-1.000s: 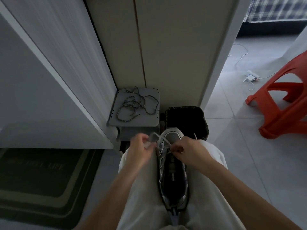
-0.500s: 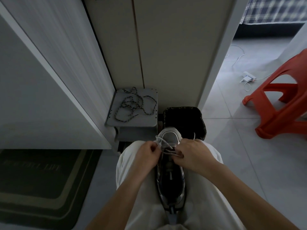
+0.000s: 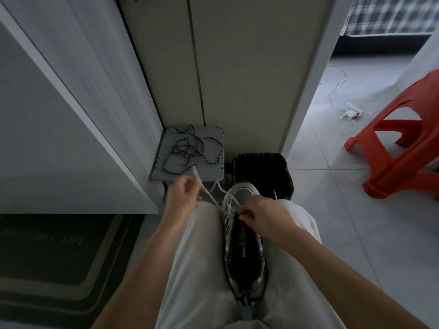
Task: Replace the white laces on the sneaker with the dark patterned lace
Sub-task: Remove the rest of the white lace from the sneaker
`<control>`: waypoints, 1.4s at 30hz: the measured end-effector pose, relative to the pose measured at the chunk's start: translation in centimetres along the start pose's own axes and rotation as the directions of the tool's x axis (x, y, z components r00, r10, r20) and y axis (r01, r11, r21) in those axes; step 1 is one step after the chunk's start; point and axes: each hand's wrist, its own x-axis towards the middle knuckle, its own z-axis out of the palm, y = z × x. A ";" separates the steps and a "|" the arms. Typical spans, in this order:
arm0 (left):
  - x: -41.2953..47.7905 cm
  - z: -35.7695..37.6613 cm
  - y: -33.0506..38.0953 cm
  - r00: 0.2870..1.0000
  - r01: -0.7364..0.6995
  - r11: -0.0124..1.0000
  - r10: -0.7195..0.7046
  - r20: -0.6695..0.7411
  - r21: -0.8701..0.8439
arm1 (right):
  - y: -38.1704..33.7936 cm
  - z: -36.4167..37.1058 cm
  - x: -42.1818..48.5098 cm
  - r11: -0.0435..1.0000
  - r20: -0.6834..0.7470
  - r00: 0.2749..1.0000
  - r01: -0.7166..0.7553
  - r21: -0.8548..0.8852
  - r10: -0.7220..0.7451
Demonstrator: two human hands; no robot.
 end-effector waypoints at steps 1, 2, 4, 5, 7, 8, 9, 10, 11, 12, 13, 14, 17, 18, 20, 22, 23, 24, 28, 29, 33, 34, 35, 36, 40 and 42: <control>-0.6 0.6 -0.6 0.995 0.011 0.998 -0.017 0.095 0.070 | 0.0 0.3 0.3 1.000 0.012 1.000 -0.015 -0.006 0.015; -1.3 1.3 -1.4 0.984 -0.008 0.985 -0.022 0.175 0.171 | -0.1 0.5 0.5 1.000 0.017 1.000 -0.026 -0.014 0.026; -2.6 2.7 -2.7 0.962 -0.083 0.949 -0.004 0.274 0.305 | 0.0 0.9 0.6 0.999 0.010 0.999 -0.033 -0.013 0.033; -3.2 3.4 -3.1 0.956 -0.093 0.953 0.004 0.294 0.288 | 0.1 1.1 0.4 0.999 0.000 1.000 -0.032 0.004 0.032; -3.9 4.4 -3.4 0.966 -0.063 0.977 0.008 0.258 0.206 | 0.3 1.4 0.1 0.998 -0.047 0.998 -0.035 0.055 0.038; -4.0 4.7 -3.2 0.975 -0.068 0.979 0.025 0.221 0.190 | 0.4 1.6 -0.2 0.996 -0.084 0.995 -0.050 0.077 0.057; -4.2 4.9 -3.0 0.981 -0.087 0.975 0.049 0.189 0.203 | 0.5 1.8 -0.4 0.992 -0.124 0.988 -0.081 0.094 0.093; -4.4 5.0 -2.9 0.984 -0.111 0.969 0.076 0.164 0.220 | 0.6 2.0 -0.7 0.986 -0.162 0.976 -0.125 0.109 0.142; -4.6 5.1 -2.8 0.985 -0.134 0.959 0.101 0.141 0.251 | 0.7 2.1 -0.9 0.977 -0.188 0.963 -0.174 0.123 0.195; -4.9 5.1 -2.8 0.985 -0.156 0.945 0.127 0.119 0.288 | 0.8 2.2 -0.9 0.968 -0.199 0.951 -0.213 0.135 0.237; -5.0 5.1 -2.9 0.984 -0.171 0.929 0.146 0.098 0.328 | 0.8 2.3 -1.0 0.961 -0.198 0.944 -0.237 0.143 0.263; -5.2 5.0 -3.0 0.987 -0.161 0.922 0.144 0.074 0.351 | 0.8 2.3 -1.0 0.958 -0.191 0.943 -0.248 0.147 0.273; -4.0 4.4 -2.6 0.987 0.147 0.989 -0.147 -0.060 0.005 | 0.9 2.3 -1.1 0.963 -0.177 0.950 -0.235 0.131 0.256; -3.5 4.0 -2.2 0.956 0.286 0.938 -0.294 -0.010 -0.197 | 1.0 2.3 -1.1 0.966 -0.178 0.952 -0.229 0.123 0.248; -2.7 3.2 -2.0 0.925 0.379 0.882 -0.367 0.095 -0.282 | 1.1 2.2 -1.2 0.971 -0.180 0.956 -0.217 0.103 0.233; -2.2 2.4 -1.9 0.935 0.304 0.952 -0.306 0.180 0.038 | 1.3 1.9 -1.3 0.977 -0.168 0.963 -0.201 0.077 0.212; -2.1 2.0 -1.9 0.926 0.207 0.940 -0.278 0.254 0.271 | 1.4 1.8 -1.4 0.978 -0.151 0.968 -0.189 0.092 0.201; -2.1 1.6 -1.8 0.908 0.090 0.878 -0.266 0.323 0.470 | 1.5 1.6 -1.5 0.978 -0.130 0.975 -0.166 0.123 0.182; -2.5 1.5 -1.1 0.969 -0.231 0.703 0.101 0.226 0.673 | 2.0 0.6 -1.5 0.975 -0.054 0.992 -0.105 0.195 0.117; -2.6 1.9 -0.8 0.949 -0.316 0.716 0.239 0.206 0.622 | 2.0 0.4 -1.3 0.976 -0.050 0.992 -0.107 0.188 0.118; -2.8 4.1 -0.6 0.789 -0.600 0.663 0.400 0.466 0.447 | 2.3 -0.1 -0.7 0.985 -0.093 0.988 -0.108 0.138 0.121; -2.8 4.4 -0.8 0.769 -0.626 0.626 0.401 0.497 0.465 | 2.5 -0.1 -0.7 0.984 -0.082 0.989 -0.109 0.144 0.121; -2.7 4.6 -1.0 0.761 -0.642 0.591 0.414 0.500 0.488 | 2.7 0.0 -0.8 0.983 -0.061 0.990 -0.116 0.143 0.125; -2.7 4.7 -1.1 0.764 -0.643 0.565 0.422 0.488 0.517 | 2.9 0.0 -0.9 0.983 -0.042 0.991 -0.123 0.133 0.130; -2.3 4.4 -1.1 0.813 -0.580 0.573 0.369 0.450 0.578 | 2.9 0.4 -1.0 0.981 0.088 0.988 -0.140 0.132 0.129; -2.5 4.2 -0.7 0.838 -0.523 0.656 0.281 0.467 0.544 | 2.7 0.4 -0.9 0.982 0.133 0.986 -0.123 0.145 0.104</control>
